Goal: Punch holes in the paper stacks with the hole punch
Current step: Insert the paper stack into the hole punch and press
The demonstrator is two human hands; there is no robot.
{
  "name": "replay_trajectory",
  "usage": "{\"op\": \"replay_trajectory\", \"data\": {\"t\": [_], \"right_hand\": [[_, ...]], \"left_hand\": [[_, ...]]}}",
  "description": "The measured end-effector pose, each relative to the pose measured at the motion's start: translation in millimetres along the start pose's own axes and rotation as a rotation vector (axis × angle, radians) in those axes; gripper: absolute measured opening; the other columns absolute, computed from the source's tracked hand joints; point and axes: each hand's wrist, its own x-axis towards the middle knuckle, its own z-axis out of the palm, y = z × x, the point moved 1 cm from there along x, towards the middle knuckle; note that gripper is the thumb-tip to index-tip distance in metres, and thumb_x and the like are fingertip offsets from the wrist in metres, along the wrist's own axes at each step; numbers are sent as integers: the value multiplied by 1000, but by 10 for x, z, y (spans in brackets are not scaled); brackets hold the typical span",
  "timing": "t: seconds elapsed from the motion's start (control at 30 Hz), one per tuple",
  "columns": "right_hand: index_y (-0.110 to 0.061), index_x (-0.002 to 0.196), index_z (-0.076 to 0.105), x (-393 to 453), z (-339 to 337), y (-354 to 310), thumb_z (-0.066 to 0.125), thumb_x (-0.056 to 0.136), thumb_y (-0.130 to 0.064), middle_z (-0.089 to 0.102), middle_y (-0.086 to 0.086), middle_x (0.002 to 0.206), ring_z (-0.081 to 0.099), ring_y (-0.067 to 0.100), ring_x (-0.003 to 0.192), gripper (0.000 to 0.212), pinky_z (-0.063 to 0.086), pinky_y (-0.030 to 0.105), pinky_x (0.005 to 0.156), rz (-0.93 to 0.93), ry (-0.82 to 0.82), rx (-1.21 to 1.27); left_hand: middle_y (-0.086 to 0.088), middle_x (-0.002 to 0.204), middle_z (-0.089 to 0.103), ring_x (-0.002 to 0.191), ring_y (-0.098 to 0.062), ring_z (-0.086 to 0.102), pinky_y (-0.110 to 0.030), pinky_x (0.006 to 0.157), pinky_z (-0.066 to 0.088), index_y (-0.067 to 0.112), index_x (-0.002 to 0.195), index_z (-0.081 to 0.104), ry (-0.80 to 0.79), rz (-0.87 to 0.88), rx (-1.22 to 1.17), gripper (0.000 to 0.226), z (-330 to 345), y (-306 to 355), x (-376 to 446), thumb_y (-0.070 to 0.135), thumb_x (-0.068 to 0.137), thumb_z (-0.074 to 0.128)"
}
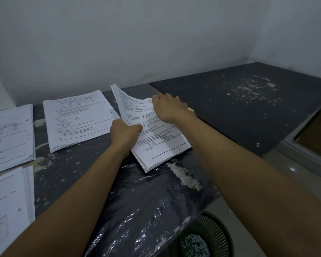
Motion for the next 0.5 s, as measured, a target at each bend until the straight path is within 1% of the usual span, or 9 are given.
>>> {"op": "replay_trajectory", "data": {"t": [0.07,0.13,0.17,0.23,0.3,0.4,0.5], "right_hand": [[-18,152,28,-50,11,-14,19,102,-34,25,13,159,18,47,143,53,18,65,113,-2,8,-47],[-19,154,23,-118,157,-20,19,102,-37,13,14,163,4,50,146,55,8,66,115,-22,39,-188],[-19,156,19,-142,242,-15,17,103,-39,5,14,165,-4,50,147,56,2,65,116,-32,69,-250],[-20,157,16,-139,353,-8,14,104,-43,-1,12,166,-12,49,147,58,-4,64,117,-36,106,-304],[-21,158,14,-118,367,-8,13,104,-44,-3,11,166,-13,48,147,58,-6,64,116,-22,95,-303],[-22,158,13,-82,333,0,12,104,-45,-3,11,166,-13,48,147,59,-8,64,116,-18,99,-313],[-21,158,14,-96,340,-10,13,104,-45,-2,12,166,-13,49,147,59,-7,65,116,-25,95,-320]], "left_hand": [[8,84,70,75,-14,70,-25,59,55,25,86,68,-1,0,-2,20,-9,26,-17,9,78,77],[8,83,69,76,-14,69,-25,60,55,25,85,66,3,-10,-4,21,-19,38,-32,8,78,77],[7,83,69,77,-16,69,-28,63,57,24,85,66,3,-17,-11,21,-22,36,-33,7,78,77],[4,85,69,81,-19,69,-34,70,60,23,84,65,-1,-33,-19,22,-26,16,-26,6,78,78],[0,93,71,83,-21,69,-36,73,60,17,92,67,-5,-36,-29,21,-24,7,-22,5,79,78],[-2,99,71,85,-22,70,-34,73,60,11,108,70,5,-21,-34,31,-10,15,-9,6,79,78],[-2,100,71,85,-22,70,-37,75,60,12,108,70,4,-24,-37,30,-7,3,8,7,80,79]]}}
